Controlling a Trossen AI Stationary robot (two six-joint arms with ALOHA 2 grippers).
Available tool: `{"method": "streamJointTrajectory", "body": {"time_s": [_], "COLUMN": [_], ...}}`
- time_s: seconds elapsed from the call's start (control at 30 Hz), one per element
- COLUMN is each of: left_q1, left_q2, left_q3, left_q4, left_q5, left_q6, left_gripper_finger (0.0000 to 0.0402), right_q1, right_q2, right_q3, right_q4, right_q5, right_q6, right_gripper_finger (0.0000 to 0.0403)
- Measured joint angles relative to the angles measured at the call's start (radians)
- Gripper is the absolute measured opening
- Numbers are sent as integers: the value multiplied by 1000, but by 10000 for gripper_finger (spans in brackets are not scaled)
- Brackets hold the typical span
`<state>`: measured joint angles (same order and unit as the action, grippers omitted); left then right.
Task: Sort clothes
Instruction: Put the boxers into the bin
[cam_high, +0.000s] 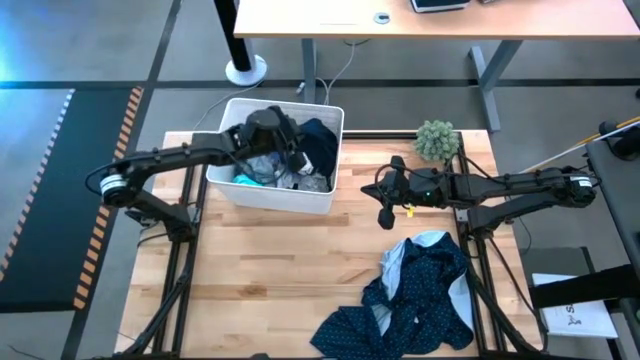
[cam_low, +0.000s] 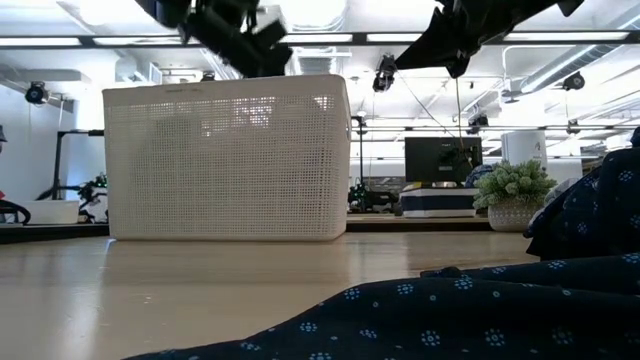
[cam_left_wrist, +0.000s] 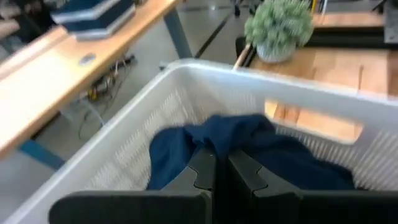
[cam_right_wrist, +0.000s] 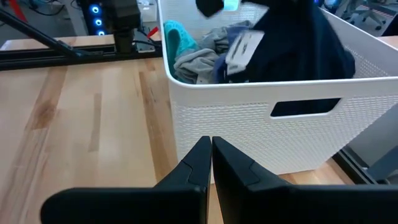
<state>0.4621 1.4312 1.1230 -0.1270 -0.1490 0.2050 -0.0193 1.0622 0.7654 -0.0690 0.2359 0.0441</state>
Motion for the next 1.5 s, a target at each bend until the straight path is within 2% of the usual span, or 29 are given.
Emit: {"method": "streamJointTrajectory", "body": {"time_s": [0.4, 0.77, 0.97, 1.17, 1.3, 1.5], "left_q1": [25, 40, 49, 50, 48, 46], "left_q2": [94, 245, 274, 216, 132, -14], "left_q3": [-131, -133, -133, -124, -103, -95], "left_q4": [11, 15, 19, 11, -6, -20], "left_q5": [1, 1, 3, 4, 35, 37], "left_q6": [-24, -28, -64, -61, -60, -42], "left_gripper_finger": [0, 0, 4, 53, 103, 184], "right_q1": [0, 0, 0, 0, 0, 0], "right_q2": [0, 0, 0, 0, 0, 0], "right_q3": [0, 0, -1, -1, -2, -2], "right_q4": [0, -3, -7, -18, -31, -21], "right_q5": [0, 0, 0, 0, 0, 0], "right_q6": [-2, -2, -3, 23, 75, 61], "right_gripper_finger": [0, 0, 0, 0, 0, 0]}}
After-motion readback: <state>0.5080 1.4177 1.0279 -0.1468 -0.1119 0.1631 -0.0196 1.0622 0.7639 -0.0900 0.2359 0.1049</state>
